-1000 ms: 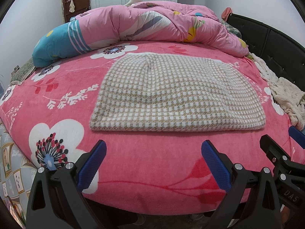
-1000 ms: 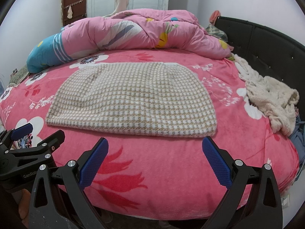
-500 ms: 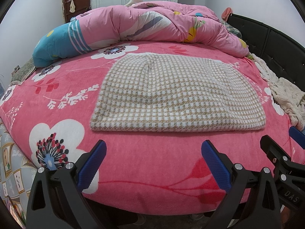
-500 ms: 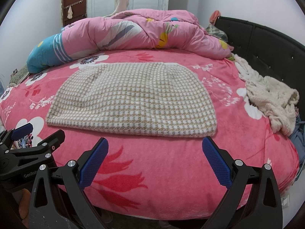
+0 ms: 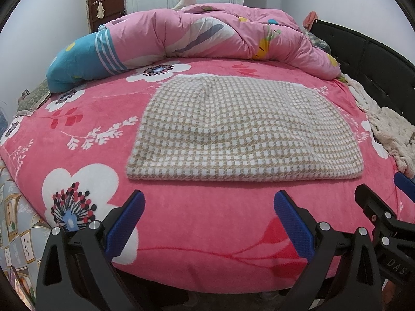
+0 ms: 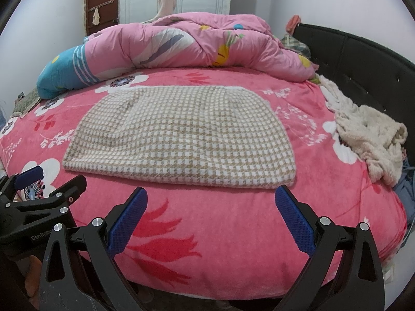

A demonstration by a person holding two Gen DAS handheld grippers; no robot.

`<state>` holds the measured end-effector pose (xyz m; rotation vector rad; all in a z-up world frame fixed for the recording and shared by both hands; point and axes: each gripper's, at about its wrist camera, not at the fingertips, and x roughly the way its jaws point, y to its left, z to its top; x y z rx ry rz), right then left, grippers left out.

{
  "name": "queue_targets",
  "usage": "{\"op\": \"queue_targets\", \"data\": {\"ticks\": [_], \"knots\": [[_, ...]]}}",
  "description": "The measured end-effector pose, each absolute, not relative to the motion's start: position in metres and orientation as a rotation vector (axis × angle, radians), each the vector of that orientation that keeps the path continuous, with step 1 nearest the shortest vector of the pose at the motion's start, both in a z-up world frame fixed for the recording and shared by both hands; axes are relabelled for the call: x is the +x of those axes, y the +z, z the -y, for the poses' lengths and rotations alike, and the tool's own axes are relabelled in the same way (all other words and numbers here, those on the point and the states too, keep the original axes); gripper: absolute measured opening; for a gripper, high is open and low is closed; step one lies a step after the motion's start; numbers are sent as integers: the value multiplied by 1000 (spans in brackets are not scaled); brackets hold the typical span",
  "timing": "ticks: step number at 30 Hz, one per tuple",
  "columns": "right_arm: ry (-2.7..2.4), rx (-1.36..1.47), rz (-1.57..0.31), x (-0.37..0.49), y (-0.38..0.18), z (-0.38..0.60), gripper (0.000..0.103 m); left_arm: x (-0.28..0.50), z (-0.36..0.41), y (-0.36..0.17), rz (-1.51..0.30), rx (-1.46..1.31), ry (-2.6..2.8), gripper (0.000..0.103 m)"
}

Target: Fold large clothes

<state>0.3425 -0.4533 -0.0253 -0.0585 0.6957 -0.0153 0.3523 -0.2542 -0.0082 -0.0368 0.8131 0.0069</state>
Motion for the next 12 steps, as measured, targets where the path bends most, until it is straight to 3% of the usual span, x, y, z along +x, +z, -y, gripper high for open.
{"op": "queue_targets", "data": {"ticks": [12], "knots": [[-14, -59, -697, 343, -25, 455, 95, 354, 255, -9, -818, -36, 15, 98]]}}
